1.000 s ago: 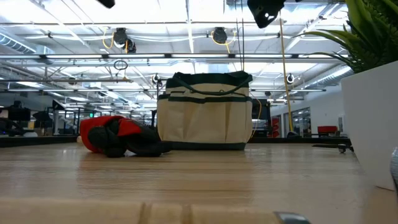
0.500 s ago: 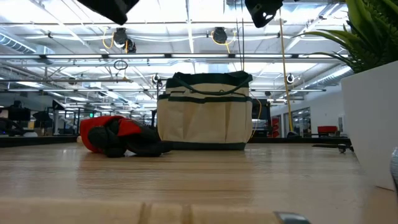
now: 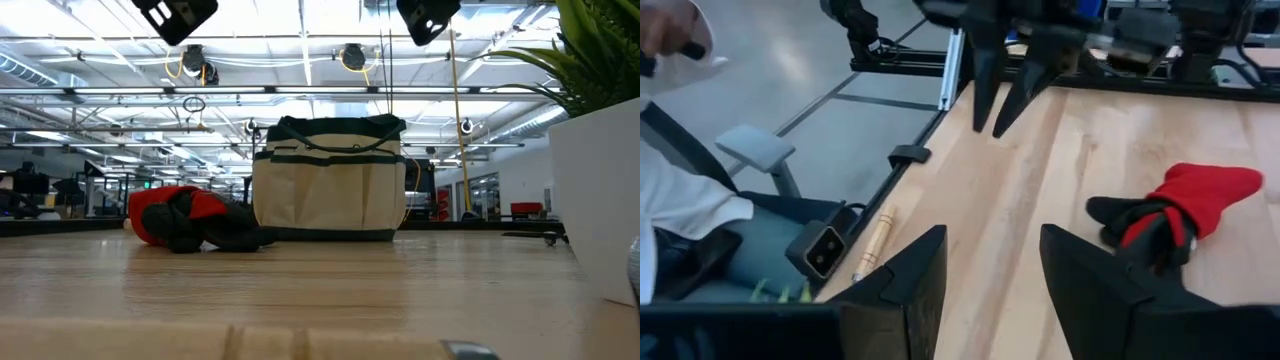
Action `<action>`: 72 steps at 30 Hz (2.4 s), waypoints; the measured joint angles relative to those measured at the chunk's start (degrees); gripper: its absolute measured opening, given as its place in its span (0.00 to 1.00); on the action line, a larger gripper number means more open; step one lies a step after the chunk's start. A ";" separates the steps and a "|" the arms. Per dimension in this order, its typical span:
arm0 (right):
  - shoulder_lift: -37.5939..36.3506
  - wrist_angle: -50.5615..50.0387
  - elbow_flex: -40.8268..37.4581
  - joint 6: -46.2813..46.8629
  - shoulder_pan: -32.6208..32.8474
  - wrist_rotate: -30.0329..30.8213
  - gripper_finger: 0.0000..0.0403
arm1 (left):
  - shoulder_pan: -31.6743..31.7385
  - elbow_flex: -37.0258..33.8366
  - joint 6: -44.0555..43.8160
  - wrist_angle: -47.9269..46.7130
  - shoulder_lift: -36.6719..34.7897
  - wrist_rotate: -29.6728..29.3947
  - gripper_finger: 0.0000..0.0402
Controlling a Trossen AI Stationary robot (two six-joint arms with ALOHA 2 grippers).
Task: Pick & Place Garden tools in Gardening bag
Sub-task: Put the bottom brown hand rake into the gardening bag
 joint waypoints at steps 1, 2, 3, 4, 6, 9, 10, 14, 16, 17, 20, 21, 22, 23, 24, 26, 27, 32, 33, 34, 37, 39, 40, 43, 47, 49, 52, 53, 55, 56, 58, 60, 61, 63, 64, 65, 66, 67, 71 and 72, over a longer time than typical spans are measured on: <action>0.00 0.14 0.00 0.25 0.06 -0.01 0.39 | -0.50 0.00 -0.47 0.90 0.89 0.72 0.21; 0.00 0.37 0.00 0.57 0.06 -0.02 0.39 | -1.08 0.00 -0.70 1.87 1.99 1.16 0.23; 0.00 0.84 0.00 0.98 0.10 -0.01 0.39 | -1.71 0.00 -0.98 2.92 3.09 1.62 0.25; 0.00 1.31 0.00 1.38 0.14 0.01 0.39 | -2.44 -0.02 -1.33 4.00 4.22 1.82 0.27; 0.00 1.74 0.00 1.33 0.14 0.02 0.39 | -3.71 -0.02 -3.25 6.93 6.53 2.03 0.31; 0.00 1.63 0.00 0.62 0.14 0.02 0.39 | -5.33 -0.02 -7.13 11.48 10.20 2.05 0.34; 0.00 1.65 0.00 0.58 0.14 0.02 0.39 | -5.83 -0.02 -8.16 13.19 11.59 2.14 0.35; 0.00 1.59 0.00 0.48 0.14 0.02 0.39 | -8.37 -0.02 -11.05 20.41 16.78 2.47 0.35; 0.00 1.59 0.00 0.46 0.14 0.02 0.39 | -9.54 -0.02 -11.87 23.97 19.16 2.50 0.35; 0.00 1.59 0.00 0.46 0.14 0.02 0.39 | -9.98 -0.02 -12.06 25.78 20.51 2.47 0.35; 0.00 1.60 0.00 0.46 0.11 0.02 0.39 | -11.18 -0.02 -12.25 30.44 24.09 2.20 0.35; 0.00 1.59 0.00 0.46 0.10 0.02 0.39 | -11.40 -0.01 -12.26 31.91 25.16 2.11 0.35; 0.00 1.59 0.00 0.44 0.10 0.02 0.39 | -11.68 0.00 -12.32 33.22 26.17 1.81 0.35; 0.00 1.59 0.00 0.45 0.10 0.02 0.39 | -11.91 0.00 -12.61 34.02 27.06 1.49 0.35; 0.00 1.59 0.00 0.44 0.10 0.02 0.39 | -12.06 0.00 -13.13 34.69 27.84 1.00 0.35; 0.00 1.59 0.00 0.44 0.09 0.02 0.39 | -12.15 0.00 -13.41 34.62 28.96 0.13 0.35; 0.00 1.59 0.00 0.44 0.08 0.04 0.39 | -12.14 0.03 -13.45 34.63 29.29 -0.93 0.35; 0.00 1.62 0.00 0.44 0.08 0.02 0.39 | -12.13 0.02 -13.52 33.89 29.95 -3.17 0.35; 0.00 1.62 0.00 0.44 0.08 0.02 0.39 | -12.13 0.02 -13.34 33.85 29.97 -3.59 0.35; 0.00 1.59 0.00 0.44 0.08 0.02 0.39 | -12.13 0.02 -12.77 34.06 29.93 -4.27 0.35; 0.00 1.61 0.00 -0.05 0.08 0.02 0.39 | -12.12 0.02 -11.34 35.09 29.84 -6.22 0.35; 0.00 1.61 0.00 -0.50 0.08 0.02 0.39 | -11.88 0.02 -11.91 34.91 29.84 -6.44 0.35; 0.00 1.61 0.00 -0.63 0.08 0.03 0.39 | -11.75 0.02 -12.36 34.96 29.84 -6.43 0.35; 0.00 1.61 0.00 -0.63 0.08 0.02 0.39 | -11.69 0.02 -13.06 35.29 29.84 -5.84 0.35; 0.00 1.59 0.00 -0.63 0.06 0.02 0.39 | -11.62 0.02 -12.88 34.63 29.84 -5.44 0.35; 0.00 1.59 0.00 -0.63 0.06 0.02 0.39 | -11.27 0.02 -12.84 33.28 29.84 -5.42 0.35; 0.00 1.59 0.00 -0.63 0.06 0.02 0.39 | -10.65 0.02 -12.45 32.65 29.84 -5.60 0.35; 0.00 1.59 0.00 -0.63 0.08 0.02 0.39 | -10.57 0.02 -12.05 32.63 29.84 -5.62 0.35; 0.00 1.59 0.00 -0.57 0.08 0.02 0.39 | -10.45 0.02 -11.33 32.43 29.84 -5.47 0.35; 0.00 1.60 0.00 -0.57 0.08 0.02 0.39 | -10.47 0.02 -11.33 32.33 29.84 -5.17 0.35; 0.00 1.59 0.00 -0.55 0.08 0.02 0.39 | -10.47 0.02 -11.14 31.81 29.84 -4.14 0.35; 0.00 1.59 0.00 -0.50 0.08 0.02 0.39 | -10.47 0.02 -11.12 30.74 29.84 -4.03 0.35; 0.00 1.59 0.00 -0.46 0.08 0.02 0.39 | -10.47 0.03 -11.10 30.46 29.82 -4.00 0.35; 0.00 1.60 0.00 -0.46 0.08 0.02 0.39 | -10.47 0.04 -10.86 29.96 29.75 -4.31 0.35; 0.00 1.61 0.00 -0.44 0.08 0.02 0.39 | -10.47 0.04 -10.34 29.92 29.75 -4.47 0.35; 0.00 1.60 0.00 -0.44 0.08 0.02 0.39 | -10.47 0.04 -9.85 29.88 29.75 -4.52 0.35; 0.00 1.61 0.00 -0.45 0.08 0.02 0.39 | -10.45 0.04 -9.26 29.82 29.75 -4.58 0.35; 0.00 1.61 0.00 -0.44 0.08 0.02 0.39 | -10.40 0.04 -8.60 29.78 29.75 -4.75 0.35; 0.00 1.61 0.00 -0.44 0.08 0.02 0.39 | -10.20 0.04 -6.94 29.56 29.75 -4.92 0.29; 0.00 1.61 0.00 -0.44 0.08 0.02 0.39 | -10.05 0.04 -6.81 29.42 29.75 -4.92 0.27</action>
